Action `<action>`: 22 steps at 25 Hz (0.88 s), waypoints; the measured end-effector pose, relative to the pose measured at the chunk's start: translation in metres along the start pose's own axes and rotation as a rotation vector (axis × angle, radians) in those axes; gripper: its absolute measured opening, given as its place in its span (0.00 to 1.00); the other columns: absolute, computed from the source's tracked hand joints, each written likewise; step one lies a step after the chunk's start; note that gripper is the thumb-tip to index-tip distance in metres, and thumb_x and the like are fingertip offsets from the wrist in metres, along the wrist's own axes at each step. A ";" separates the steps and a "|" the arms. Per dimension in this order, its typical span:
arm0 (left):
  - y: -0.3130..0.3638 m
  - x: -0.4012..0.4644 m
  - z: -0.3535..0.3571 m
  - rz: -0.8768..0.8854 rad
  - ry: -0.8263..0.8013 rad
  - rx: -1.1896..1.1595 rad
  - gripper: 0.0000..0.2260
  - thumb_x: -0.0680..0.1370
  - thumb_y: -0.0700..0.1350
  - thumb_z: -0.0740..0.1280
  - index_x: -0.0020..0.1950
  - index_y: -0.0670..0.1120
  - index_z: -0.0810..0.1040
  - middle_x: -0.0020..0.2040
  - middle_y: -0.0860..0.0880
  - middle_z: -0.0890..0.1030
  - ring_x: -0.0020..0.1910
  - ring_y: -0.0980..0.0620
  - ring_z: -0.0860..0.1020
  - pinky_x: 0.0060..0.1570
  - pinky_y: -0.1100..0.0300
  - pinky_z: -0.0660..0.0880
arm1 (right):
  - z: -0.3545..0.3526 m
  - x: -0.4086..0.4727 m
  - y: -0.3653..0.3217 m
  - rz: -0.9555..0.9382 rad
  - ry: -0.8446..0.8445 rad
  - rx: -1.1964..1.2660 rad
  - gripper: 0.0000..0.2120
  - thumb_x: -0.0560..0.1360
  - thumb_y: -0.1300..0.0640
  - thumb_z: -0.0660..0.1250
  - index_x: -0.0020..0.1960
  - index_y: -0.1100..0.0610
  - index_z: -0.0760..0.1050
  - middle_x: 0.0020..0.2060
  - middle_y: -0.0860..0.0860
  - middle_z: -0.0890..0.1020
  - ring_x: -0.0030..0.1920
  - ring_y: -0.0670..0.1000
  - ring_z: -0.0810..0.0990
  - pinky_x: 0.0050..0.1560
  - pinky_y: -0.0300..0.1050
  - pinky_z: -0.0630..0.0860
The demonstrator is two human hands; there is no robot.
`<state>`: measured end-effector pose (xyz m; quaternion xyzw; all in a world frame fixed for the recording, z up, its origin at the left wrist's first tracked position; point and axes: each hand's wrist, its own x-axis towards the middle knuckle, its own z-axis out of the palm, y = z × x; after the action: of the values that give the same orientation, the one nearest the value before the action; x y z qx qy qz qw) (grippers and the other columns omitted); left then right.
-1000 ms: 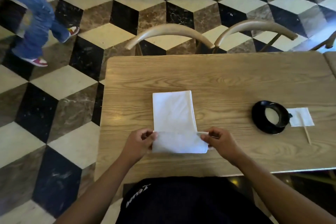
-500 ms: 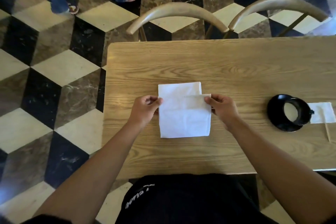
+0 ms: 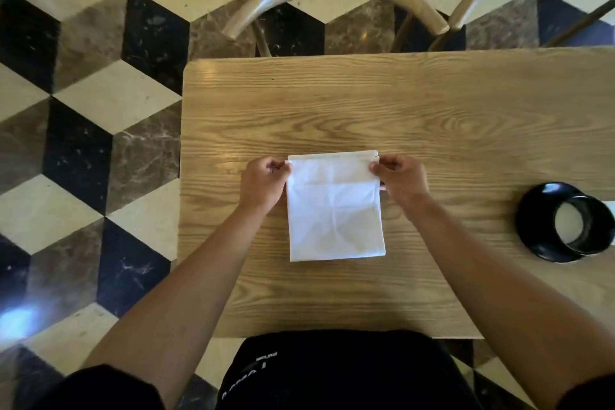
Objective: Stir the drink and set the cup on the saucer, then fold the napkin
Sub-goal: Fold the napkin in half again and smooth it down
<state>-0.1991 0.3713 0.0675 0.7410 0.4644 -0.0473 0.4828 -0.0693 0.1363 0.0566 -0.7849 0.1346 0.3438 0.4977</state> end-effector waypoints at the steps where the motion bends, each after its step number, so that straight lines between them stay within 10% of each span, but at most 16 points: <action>1: -0.001 0.003 0.001 0.008 0.009 0.021 0.07 0.76 0.50 0.73 0.41 0.49 0.83 0.35 0.53 0.83 0.38 0.53 0.80 0.41 0.60 0.72 | 0.001 0.003 -0.002 0.006 0.011 -0.013 0.08 0.68 0.52 0.77 0.46 0.53 0.84 0.41 0.51 0.88 0.44 0.58 0.88 0.48 0.63 0.84; 22: -0.007 0.025 0.012 0.089 0.071 0.168 0.07 0.77 0.49 0.72 0.48 0.45 0.84 0.38 0.52 0.80 0.41 0.49 0.80 0.46 0.56 0.75 | 0.018 0.011 -0.021 -0.003 0.268 -0.260 0.09 0.71 0.47 0.76 0.46 0.51 0.83 0.35 0.42 0.83 0.42 0.47 0.84 0.40 0.37 0.76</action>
<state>-0.1855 0.3792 0.0439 0.7999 0.4425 -0.0383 0.4037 -0.0575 0.1633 0.0586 -0.8816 0.1532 0.2498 0.3700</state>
